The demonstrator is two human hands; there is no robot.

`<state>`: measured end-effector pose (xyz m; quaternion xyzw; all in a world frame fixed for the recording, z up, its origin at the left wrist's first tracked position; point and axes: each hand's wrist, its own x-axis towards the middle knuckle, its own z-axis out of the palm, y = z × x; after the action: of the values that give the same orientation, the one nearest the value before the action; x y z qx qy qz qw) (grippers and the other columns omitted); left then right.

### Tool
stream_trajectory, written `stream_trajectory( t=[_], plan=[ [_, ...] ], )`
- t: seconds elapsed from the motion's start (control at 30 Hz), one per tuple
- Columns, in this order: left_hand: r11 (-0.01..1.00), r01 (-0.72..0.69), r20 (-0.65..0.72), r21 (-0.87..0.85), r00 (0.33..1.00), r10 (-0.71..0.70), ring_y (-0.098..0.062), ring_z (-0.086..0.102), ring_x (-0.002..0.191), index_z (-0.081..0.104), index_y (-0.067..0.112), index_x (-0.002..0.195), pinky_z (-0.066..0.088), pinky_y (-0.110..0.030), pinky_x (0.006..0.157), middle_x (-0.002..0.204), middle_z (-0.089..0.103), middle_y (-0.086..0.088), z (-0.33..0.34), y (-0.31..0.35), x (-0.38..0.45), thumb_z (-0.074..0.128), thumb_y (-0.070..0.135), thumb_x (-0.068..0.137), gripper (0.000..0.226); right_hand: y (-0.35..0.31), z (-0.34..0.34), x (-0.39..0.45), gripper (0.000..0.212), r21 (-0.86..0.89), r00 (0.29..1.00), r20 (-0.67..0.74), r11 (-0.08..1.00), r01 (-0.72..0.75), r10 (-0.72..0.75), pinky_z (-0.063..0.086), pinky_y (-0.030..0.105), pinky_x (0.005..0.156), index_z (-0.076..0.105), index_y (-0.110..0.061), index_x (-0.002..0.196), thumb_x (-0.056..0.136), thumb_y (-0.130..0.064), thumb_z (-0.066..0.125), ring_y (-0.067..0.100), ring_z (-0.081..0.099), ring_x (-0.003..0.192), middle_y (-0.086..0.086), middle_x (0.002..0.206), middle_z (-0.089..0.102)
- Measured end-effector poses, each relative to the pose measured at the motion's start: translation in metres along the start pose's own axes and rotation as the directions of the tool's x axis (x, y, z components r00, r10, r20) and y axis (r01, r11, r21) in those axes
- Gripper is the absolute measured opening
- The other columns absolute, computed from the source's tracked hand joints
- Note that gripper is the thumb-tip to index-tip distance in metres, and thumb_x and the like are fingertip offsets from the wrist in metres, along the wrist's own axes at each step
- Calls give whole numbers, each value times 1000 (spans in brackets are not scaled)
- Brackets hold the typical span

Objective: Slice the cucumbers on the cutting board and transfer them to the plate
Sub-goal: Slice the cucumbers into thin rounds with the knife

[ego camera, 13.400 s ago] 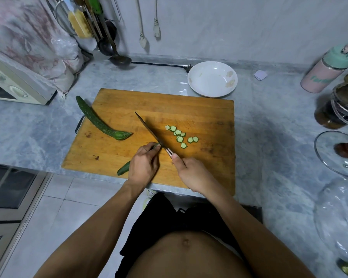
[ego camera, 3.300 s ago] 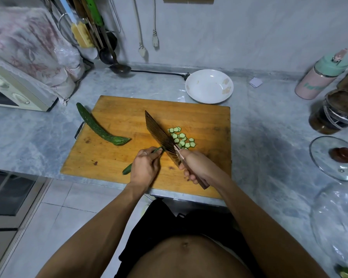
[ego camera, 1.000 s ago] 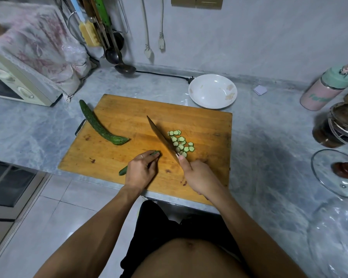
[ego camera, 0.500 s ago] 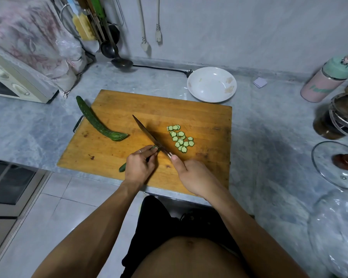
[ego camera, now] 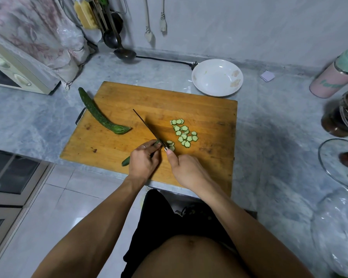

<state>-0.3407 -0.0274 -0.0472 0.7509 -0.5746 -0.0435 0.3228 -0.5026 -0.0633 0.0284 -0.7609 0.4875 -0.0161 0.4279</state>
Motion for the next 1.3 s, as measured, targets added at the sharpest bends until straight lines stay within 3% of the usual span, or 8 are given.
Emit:
stream_trajectory(
  t=[0.33,0.47,0.67,0.8,0.9,1.0,1.1,1.3],
  plan=[
    [1000,30,26,5,999,-30,-26,70,92,77,10,99,54,-29,82,108,72,-11,-2,-2,1,71,1,76,25,10,-21,2,73,124,997,20,989,-83,81,55,42,62,48,-13,58,99,-64,16,23,53,48,6,55,52],
    [998,68,34,-13,997,-68,-26,68,96,76,11,102,55,-31,85,110,71,-9,-3,0,2,70,2,80,24,19,-30,6,72,174,996,-26,981,-83,89,42,28,49,45,-13,57,99,-65,19,22,48,40,6,48,49],
    [988,134,61,-73,990,-129,-20,61,110,74,14,109,45,-23,94,122,67,-3,-13,9,8,67,14,87,23,25,-47,15,65,90,999,41,996,17,-21,33,27,52,40,-14,59,102,-60,21,23,37,49,6,53,37],
    [964,126,-179,-235,969,-170,-17,58,115,73,11,110,47,-27,96,122,65,-5,-35,24,13,60,16,90,25,37,-52,9,62,-64,989,11,987,148,-148,25,33,52,44,-10,61,102,-55,33,27,39,52,9,58,39],
    [984,-37,-325,-176,945,-23,-16,59,106,72,5,103,46,-26,93,110,66,-7,-53,40,22,61,14,91,19,42,-55,2,54,-292,970,-17,929,226,-241,28,32,49,49,-12,68,99,-56,41,22,45,51,4,60,47],
    [980,-147,-44,-134,989,143,-14,60,92,74,13,94,50,-31,81,96,67,0,-58,45,34,64,21,88,15,41,-57,-4,48,-480,953,-23,839,255,-303,34,31,49,53,-15,78,99,-58,41,18,54,60,-1,69,56],
    [985,-143,288,-96,943,165,-12,60,95,75,24,90,51,-36,84,96,68,7,-47,43,46,63,28,83,15,40,-58,-10,47,-598,930,-10,748,288,-367,32,30,51,49,-17,82,99,-60,37,18,56,63,-4,71,54],
    [993,-117,567,19,819,85,-22,53,120,65,15,121,41,-35,104,129,60,-5,-28,48,81,54,15,93,30,46,-56,-19,47,-632,912,-2,708,316,-409,34,30,55,47,-18,81,99,-61,37,17,54,63,-3,73,54]
  ],
)
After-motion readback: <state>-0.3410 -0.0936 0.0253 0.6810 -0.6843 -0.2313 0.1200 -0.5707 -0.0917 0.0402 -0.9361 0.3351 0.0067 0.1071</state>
